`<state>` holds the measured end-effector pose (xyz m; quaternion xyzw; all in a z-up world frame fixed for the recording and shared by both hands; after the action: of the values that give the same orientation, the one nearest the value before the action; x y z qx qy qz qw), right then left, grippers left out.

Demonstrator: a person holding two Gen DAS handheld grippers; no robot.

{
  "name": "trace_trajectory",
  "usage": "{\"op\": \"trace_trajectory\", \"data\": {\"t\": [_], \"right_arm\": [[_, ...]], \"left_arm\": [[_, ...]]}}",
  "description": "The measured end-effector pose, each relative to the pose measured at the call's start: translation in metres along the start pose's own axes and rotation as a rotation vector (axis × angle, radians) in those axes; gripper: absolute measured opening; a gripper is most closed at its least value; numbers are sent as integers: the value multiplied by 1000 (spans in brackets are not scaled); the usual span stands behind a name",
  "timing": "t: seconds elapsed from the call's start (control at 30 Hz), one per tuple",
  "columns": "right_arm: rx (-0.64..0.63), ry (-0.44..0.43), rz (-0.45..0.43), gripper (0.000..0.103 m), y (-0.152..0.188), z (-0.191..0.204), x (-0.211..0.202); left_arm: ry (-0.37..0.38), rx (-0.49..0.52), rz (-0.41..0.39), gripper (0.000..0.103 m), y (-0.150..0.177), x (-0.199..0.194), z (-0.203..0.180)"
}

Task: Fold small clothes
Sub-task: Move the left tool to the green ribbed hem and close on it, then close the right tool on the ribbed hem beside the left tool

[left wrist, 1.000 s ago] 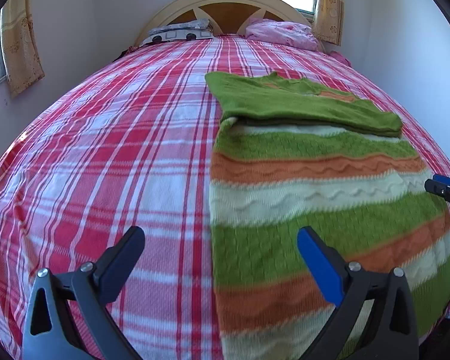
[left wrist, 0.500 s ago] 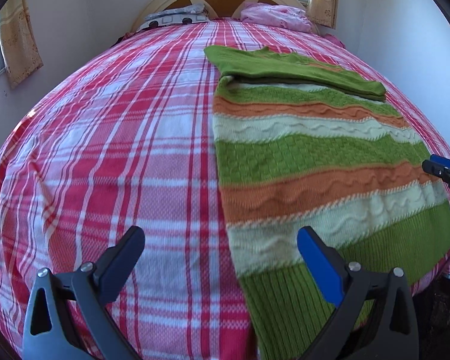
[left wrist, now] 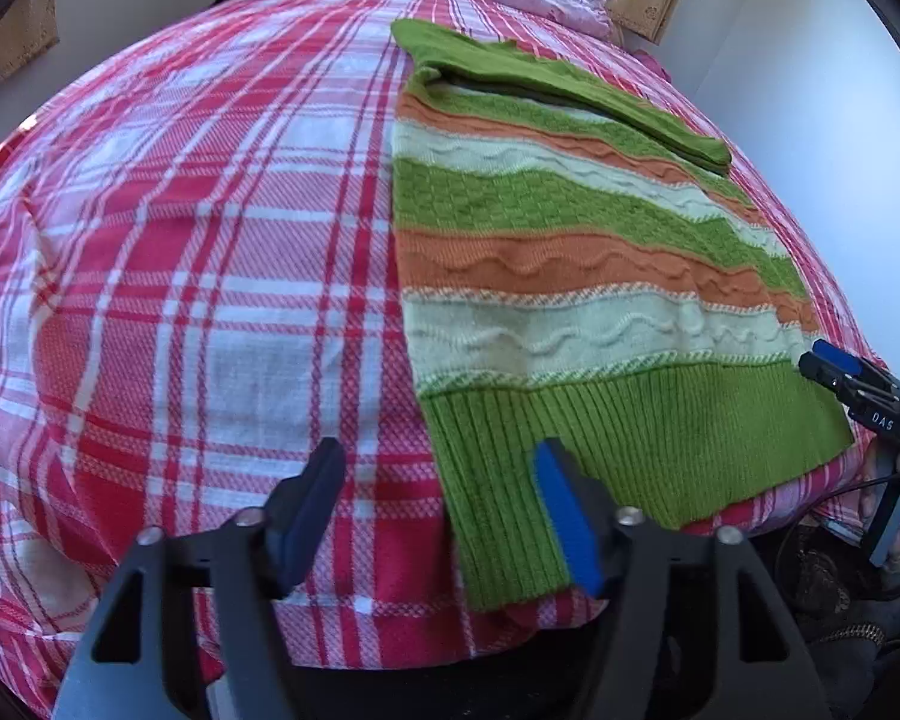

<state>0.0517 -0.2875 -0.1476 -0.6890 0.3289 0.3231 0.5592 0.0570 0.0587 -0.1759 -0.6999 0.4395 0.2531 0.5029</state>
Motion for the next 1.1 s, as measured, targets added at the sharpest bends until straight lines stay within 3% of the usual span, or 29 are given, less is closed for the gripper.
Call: {"op": "trace_trajectory", "data": {"t": [0.27, 0.33, 0.53, 0.77, 0.9, 0.97, 1.03, 1.1], "right_arm": [[9, 2, -28, 71, 4, 1, 0], [14, 0, -29, 71, 4, 0, 0], [48, -20, -15, 71, 6, -6, -6], [144, 26, 29, 71, 20, -38, -22], [174, 26, 61, 71, 35, -49, -27], [167, 33, 64, 60, 39, -50, -29], [150, 40, 67, 38, 42, -49, -31], [166, -7, 78, 35, 44, -49, -32]], "left_arm": [[37, -13, 1, 51, 5, 4, -5], [50, -9, 4, 34, 6, 3, -6], [24, 9, -12, 8, 7, 2, -8], [-9, 89, -82, 6, 2, -9, -17], [-13, 97, -77, 6, 3, -4, -16], [-13, 88, -70, 6, 4, -1, -15], [-18, 87, -65, 6, 7, 1, -14], [-23, 87, -64, 7, 10, 0, -14]]}}
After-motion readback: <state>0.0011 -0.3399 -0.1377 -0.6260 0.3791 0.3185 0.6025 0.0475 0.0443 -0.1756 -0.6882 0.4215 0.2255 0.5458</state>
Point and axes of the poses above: each gripper's, at about its wrist camera, not at the fingertips, and x roughly the way its jaws point, z to its left, y to its underside, the point moved 2 cm from there along x, roughly the way its jaws point, and after that the axes turned 11 degrees about y, right-handed, at the moved point
